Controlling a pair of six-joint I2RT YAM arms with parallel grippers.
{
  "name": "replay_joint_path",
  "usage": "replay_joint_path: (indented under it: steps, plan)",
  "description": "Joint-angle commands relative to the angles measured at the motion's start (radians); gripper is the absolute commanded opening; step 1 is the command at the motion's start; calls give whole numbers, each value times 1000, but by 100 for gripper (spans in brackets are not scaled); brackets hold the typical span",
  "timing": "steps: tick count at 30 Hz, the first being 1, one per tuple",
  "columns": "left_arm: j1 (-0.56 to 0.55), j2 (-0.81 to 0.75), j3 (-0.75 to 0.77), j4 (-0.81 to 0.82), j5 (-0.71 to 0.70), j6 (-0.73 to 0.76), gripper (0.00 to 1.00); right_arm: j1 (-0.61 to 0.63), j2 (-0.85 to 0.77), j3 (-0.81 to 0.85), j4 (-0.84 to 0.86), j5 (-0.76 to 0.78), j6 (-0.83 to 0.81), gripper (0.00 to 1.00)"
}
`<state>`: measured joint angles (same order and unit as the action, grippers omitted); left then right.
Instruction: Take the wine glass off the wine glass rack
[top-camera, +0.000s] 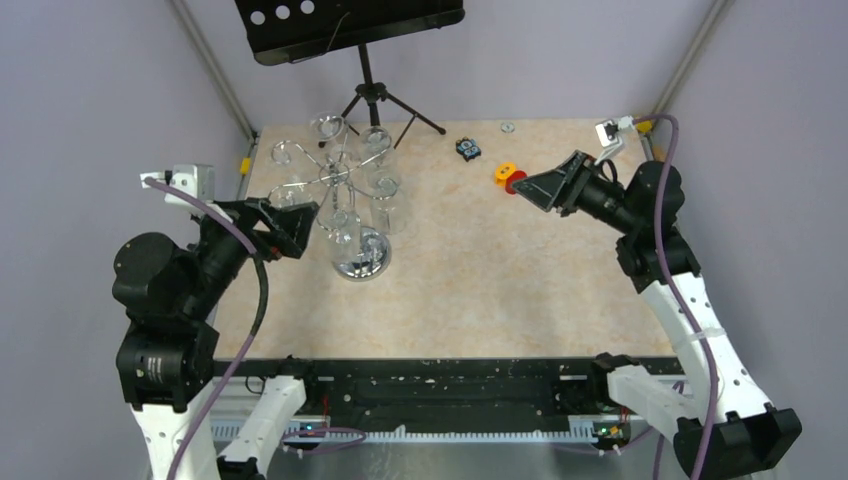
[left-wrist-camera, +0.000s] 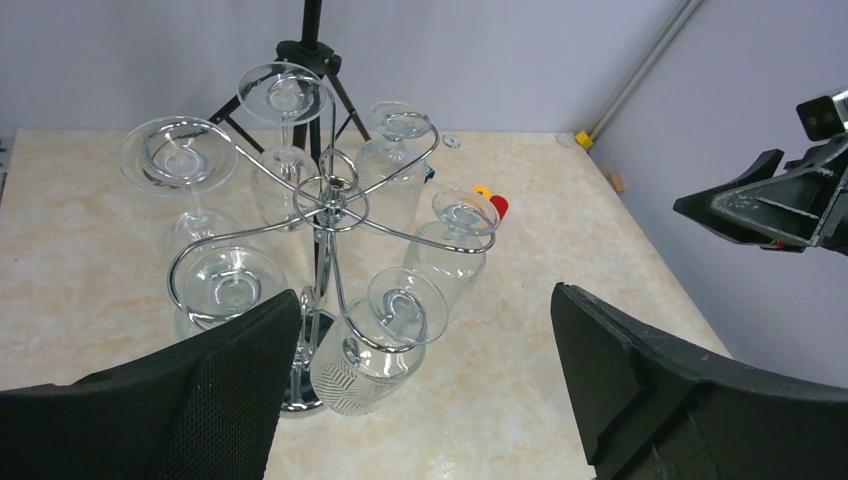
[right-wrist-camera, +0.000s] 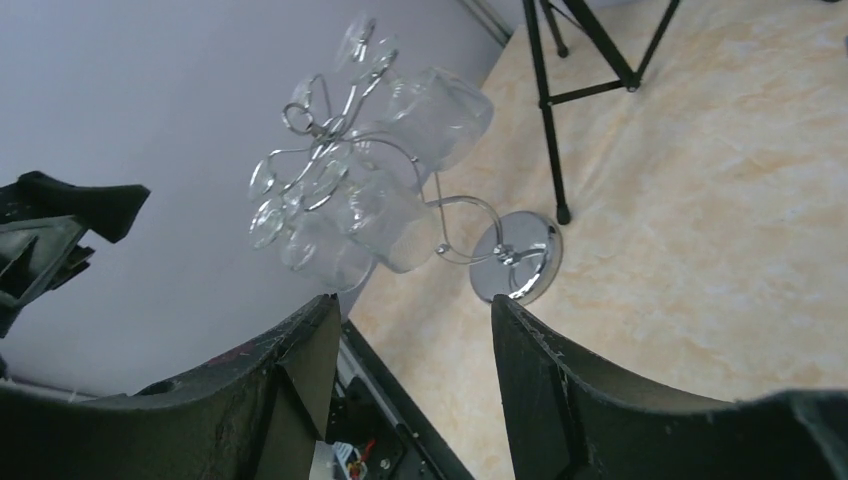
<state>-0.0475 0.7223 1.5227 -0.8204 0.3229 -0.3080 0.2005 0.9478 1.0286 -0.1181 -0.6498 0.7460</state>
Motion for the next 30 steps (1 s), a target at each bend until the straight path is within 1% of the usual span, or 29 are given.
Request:
replay_joint_path:
  steps: [1, 3, 7, 13, 16, 17, 20, 22, 24, 25, 27, 30]
  plan:
    - [4, -31, -30, 97, 12, -42, 99, 52, 3, -29, 222, -56, 85, 59]
    - [5, -55, -46, 105, -10, -38, 99, 66, 0, -54, 269, -78, 114, 59]
    - [5, -106, -94, 137, -92, -47, 99, 105, 6, -79, 276, -42, 131, 59]
    - [5, -150, -148, 156, -134, -38, 99, 274, 68, -89, 324, 70, 180, 59]
    - [4, -162, -159, 145, -169, -25, 99, 377, 100, -92, 359, 172, 215, 58]
    - [4, -166, -162, 141, -176, -19, 99, 411, 107, -97, 371, 227, 232, 59]
    - [5, -180, -174, 140, -183, -5, 99, 531, 130, -114, 441, 389, 281, 66]
    - [4, -186, -175, 146, -192, -1, 98, 599, 164, -96, 458, 461, 307, 67]
    - [5, -191, -178, 149, -201, -2, 98, 658, 207, -59, 441, 509, 338, 66]
    - [4, -195, -180, 149, -206, -3, 98, 676, 229, -41, 440, 529, 361, 63]
    - [4, -204, -186, 150, -209, -3, 98, 718, 262, -27, 464, 581, 406, 59]
    - [4, -219, -199, 152, -204, 0, 98, 788, 316, -5, 504, 684, 457, 56]
